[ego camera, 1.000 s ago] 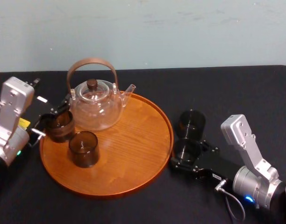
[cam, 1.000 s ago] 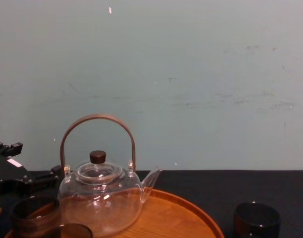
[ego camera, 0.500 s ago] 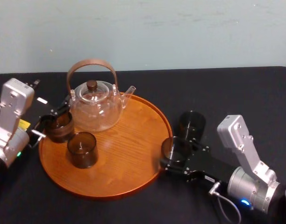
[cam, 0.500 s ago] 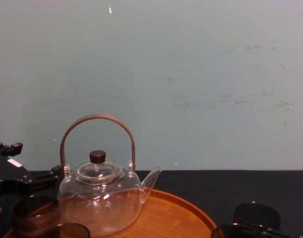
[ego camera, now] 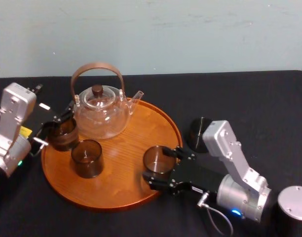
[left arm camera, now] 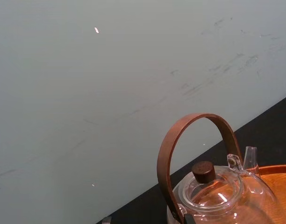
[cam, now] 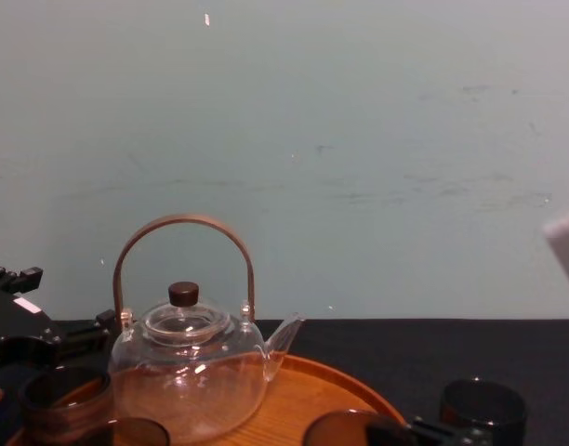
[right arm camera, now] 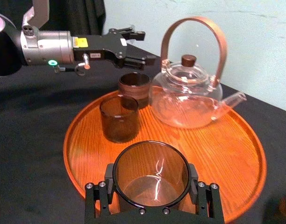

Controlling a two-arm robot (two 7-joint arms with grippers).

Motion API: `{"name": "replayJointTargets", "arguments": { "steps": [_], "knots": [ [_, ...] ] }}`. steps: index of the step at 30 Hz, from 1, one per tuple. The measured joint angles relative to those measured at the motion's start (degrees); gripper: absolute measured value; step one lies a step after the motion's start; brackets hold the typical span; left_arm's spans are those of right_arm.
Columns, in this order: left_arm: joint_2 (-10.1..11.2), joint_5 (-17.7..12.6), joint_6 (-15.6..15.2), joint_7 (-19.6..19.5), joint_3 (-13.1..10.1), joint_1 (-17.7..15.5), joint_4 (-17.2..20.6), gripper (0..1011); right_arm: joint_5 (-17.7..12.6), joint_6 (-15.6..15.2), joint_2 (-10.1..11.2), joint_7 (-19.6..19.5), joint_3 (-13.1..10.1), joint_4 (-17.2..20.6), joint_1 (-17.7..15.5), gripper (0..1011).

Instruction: Pick up the glass from the table and place it on the tray.

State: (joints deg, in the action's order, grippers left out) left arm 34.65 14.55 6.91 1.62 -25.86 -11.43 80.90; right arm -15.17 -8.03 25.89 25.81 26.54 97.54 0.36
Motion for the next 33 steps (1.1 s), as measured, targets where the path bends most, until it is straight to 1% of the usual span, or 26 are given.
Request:
{"name": "replayJointTargets", "arguments": {
  "steps": [4, 10, 18, 23, 33],
  "knots": [
    [0.0, 0.0, 0.0, 0.0, 0.0, 0.0, 0.0, 1001, 0.0, -0.3, -1.2, 0.2, 1.3, -1.4, 1.8, 905],
    [0.0, 0.0, 0.0, 0.0, 0.0, 0.0, 0.0, 1001, 0.0, -0.3, -2.8, 0.3, 2.6, -3.4, 4.0, 904],
    [0.0, 0.0, 0.0, 0.0, 0.0, 0.0, 0.0, 1001, 0.9, -0.4, -4.3, 0.3, 4.5, -5.9, 6.1, 904],
    [0.0, 0.0, 0.0, 0.0, 0.0, 0.0, 0.0, 1001, 1.3, -0.4, -5.0, 0.2, 5.1, -7.6, 6.9, 904],
    [0.0, 0.0, 0.0, 0.0, 0.0, 0.0, 0.0, 1001, 1.5, -0.6, -5.8, 0.4, 5.6, -9.7, 7.8, 905]
  ]
}}
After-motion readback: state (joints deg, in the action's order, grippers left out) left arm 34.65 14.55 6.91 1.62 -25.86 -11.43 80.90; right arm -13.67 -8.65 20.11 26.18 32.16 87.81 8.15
